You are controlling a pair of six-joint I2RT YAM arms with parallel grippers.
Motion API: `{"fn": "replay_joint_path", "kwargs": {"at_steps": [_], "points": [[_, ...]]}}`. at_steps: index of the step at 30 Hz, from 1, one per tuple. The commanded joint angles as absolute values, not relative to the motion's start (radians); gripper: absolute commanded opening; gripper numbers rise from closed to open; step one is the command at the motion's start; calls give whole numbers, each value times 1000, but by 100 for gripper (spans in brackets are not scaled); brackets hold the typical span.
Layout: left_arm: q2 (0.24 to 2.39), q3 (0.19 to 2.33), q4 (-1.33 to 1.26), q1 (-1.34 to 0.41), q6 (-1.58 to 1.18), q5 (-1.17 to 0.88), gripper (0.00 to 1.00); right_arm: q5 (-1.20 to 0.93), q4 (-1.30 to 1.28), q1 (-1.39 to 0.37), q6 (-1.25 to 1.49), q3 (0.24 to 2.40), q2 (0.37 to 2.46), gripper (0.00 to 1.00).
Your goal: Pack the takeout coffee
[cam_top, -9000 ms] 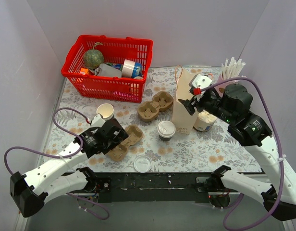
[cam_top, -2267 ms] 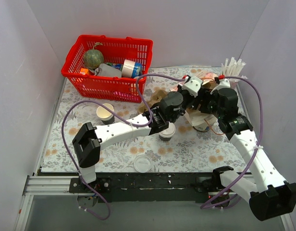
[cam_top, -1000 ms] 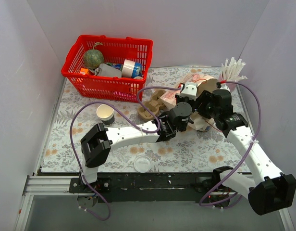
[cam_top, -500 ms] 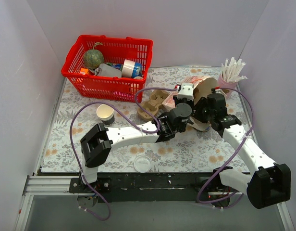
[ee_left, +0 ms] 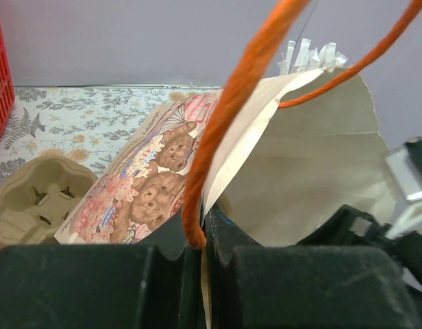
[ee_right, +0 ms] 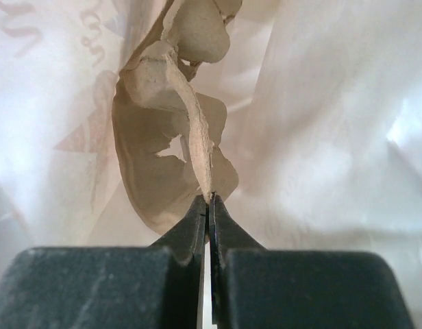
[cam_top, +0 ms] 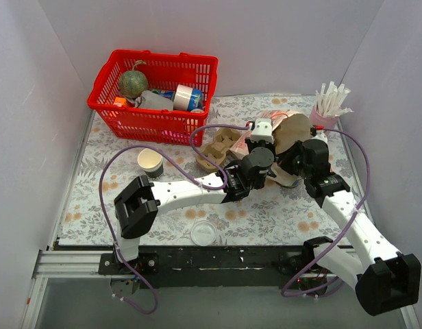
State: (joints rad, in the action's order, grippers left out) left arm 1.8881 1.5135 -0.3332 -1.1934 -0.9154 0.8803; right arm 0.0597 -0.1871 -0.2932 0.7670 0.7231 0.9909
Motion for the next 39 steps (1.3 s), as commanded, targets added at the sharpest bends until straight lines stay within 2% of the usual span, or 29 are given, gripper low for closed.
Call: {"fn": "replay_joint_path", "kwargs": {"at_steps": [1, 7, 14, 21, 23, 29, 34, 39], "points": [[1813, 1497, -276, -1195, -985, 937, 0, 141, -92, -290, 782, 710, 914, 1], [1813, 1514, -196, -1187, -1061, 969, 0, 192, 12, -288, 818, 635, 813, 1], [1784, 1514, -130, -1172, -1149, 904, 0, 52, 173, -276, 876, 546, 842, 1], [1769, 1506, -118, -1170, -1137, 877, 0, 20, 80, -265, 556, 630, 897, 1], [1767, 1506, -109, -1164, -1138, 884, 0, 92, 11, -258, 526, 635, 868, 1], [1763, 1499, -77, -1155, -1161, 885, 0, 141, 14, -247, 408, 640, 749, 1], [1755, 1494, -75, -1152, -1167, 871, 0, 146, 5, -245, 428, 637, 732, 1], [1756, 1491, -77, -1152, -1172, 876, 0, 150, -126, -241, 609, 673, 764, 1]]}}
